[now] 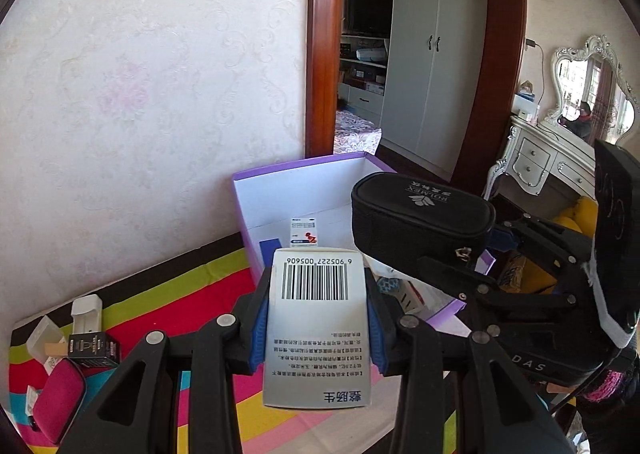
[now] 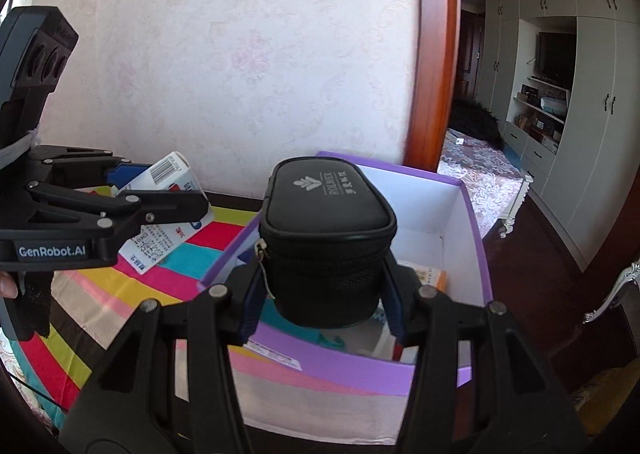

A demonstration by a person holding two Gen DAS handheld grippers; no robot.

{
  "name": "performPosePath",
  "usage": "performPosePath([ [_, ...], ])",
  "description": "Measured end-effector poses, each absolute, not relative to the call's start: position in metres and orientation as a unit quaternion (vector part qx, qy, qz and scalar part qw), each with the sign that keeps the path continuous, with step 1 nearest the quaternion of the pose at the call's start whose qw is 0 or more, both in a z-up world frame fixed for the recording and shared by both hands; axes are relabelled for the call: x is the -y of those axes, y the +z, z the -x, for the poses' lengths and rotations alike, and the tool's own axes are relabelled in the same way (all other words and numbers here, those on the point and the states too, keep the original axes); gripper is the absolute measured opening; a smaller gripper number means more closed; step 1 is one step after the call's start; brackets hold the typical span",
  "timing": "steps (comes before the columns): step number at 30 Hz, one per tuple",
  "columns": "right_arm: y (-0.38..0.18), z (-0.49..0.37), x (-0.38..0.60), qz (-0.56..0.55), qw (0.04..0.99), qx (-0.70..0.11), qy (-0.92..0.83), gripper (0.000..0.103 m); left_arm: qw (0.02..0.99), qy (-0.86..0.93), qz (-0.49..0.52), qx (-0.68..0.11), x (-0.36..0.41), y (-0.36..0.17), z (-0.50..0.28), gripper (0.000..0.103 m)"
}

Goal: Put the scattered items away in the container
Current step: 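Carry the white medicine box and black pouch over the purple box, then open both grippers to drop the medicine box and pouch into the box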

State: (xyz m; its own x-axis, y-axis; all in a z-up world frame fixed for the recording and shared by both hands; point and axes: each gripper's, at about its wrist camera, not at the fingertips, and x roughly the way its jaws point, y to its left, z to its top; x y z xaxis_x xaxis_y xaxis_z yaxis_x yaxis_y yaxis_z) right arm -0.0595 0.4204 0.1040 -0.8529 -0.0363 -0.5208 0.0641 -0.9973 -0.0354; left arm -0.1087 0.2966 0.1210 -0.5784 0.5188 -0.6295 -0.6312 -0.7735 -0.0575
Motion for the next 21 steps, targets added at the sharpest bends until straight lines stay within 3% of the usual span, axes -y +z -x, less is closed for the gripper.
performPosePath([
  [21, 0.087, 0.122, -0.480, -0.309, -0.027, -0.016, -0.951, 0.053, 0.318, 0.873, 0.363, -0.066, -0.362, 0.088, 0.162, 0.040],
])
